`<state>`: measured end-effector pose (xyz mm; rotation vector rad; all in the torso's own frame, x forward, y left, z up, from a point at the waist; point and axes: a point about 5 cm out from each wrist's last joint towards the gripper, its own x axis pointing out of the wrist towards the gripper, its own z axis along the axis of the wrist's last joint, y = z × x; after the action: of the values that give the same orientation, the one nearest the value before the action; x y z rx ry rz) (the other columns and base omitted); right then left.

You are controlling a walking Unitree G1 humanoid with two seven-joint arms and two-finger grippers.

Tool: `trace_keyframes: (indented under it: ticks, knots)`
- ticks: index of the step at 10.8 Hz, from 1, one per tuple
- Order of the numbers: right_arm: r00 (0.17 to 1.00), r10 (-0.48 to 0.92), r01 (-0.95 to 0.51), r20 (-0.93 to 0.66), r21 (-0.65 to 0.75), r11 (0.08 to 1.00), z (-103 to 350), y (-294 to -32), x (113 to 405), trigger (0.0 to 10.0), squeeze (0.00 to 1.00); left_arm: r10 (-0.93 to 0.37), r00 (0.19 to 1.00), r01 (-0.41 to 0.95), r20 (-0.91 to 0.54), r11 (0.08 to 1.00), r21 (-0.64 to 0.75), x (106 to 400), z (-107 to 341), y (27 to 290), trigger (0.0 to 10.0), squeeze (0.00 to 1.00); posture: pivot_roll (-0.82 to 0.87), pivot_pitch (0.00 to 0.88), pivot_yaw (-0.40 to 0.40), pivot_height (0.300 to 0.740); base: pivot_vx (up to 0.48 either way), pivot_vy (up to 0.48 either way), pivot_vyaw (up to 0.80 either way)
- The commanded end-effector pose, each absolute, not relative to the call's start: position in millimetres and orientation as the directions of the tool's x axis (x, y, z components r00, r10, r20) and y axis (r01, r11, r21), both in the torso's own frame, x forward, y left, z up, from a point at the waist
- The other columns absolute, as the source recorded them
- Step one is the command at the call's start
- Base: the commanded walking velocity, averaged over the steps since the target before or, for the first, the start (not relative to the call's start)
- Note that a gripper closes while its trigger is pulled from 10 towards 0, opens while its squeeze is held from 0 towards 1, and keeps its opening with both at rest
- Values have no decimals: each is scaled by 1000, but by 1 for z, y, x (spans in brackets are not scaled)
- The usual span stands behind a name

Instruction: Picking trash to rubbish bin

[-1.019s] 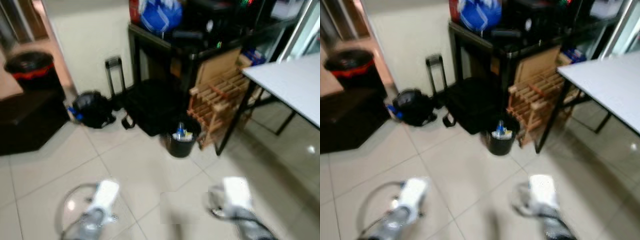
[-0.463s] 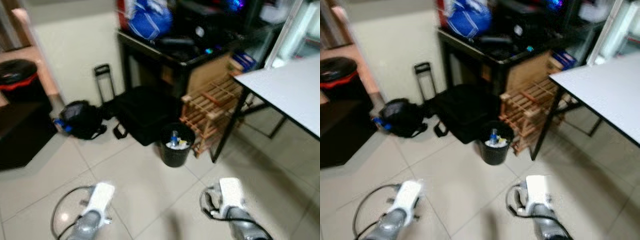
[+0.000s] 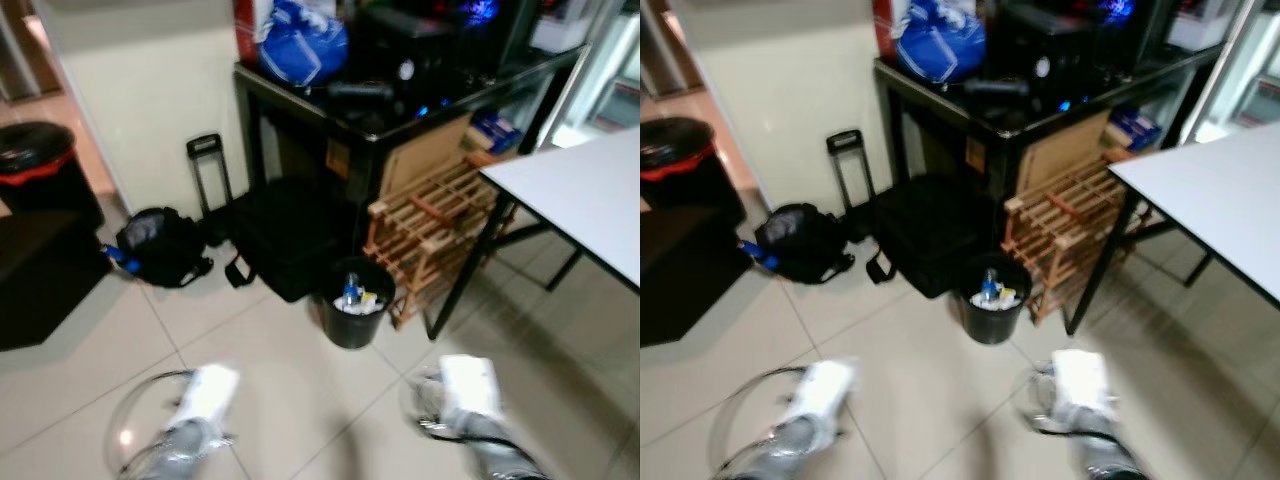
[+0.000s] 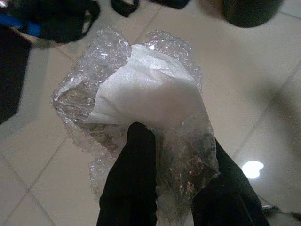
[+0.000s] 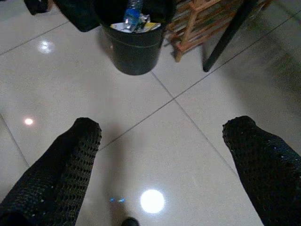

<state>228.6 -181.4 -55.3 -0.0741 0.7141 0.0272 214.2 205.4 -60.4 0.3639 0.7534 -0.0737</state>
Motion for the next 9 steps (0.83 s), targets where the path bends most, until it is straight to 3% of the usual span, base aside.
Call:
trace_keyframes:
  ticks: [1, 9]
  knots:
    - [752, -39, -31, -658, -94, 995, -54, -197, 228, 10000, 0, 37, 745, 206, -666, 937, 283, 221, -58, 194, 10000, 0, -24, 8, 18, 740, 360, 0, 0]
    - [746, -35, -36, -666, -92, 995, -56, -196, 225, 10000, 0, 33, 744, 212, -668, 936, 282, 220, -59, 193, 10000, 0, -22, 38, 17, 740, 359, 0, 0]
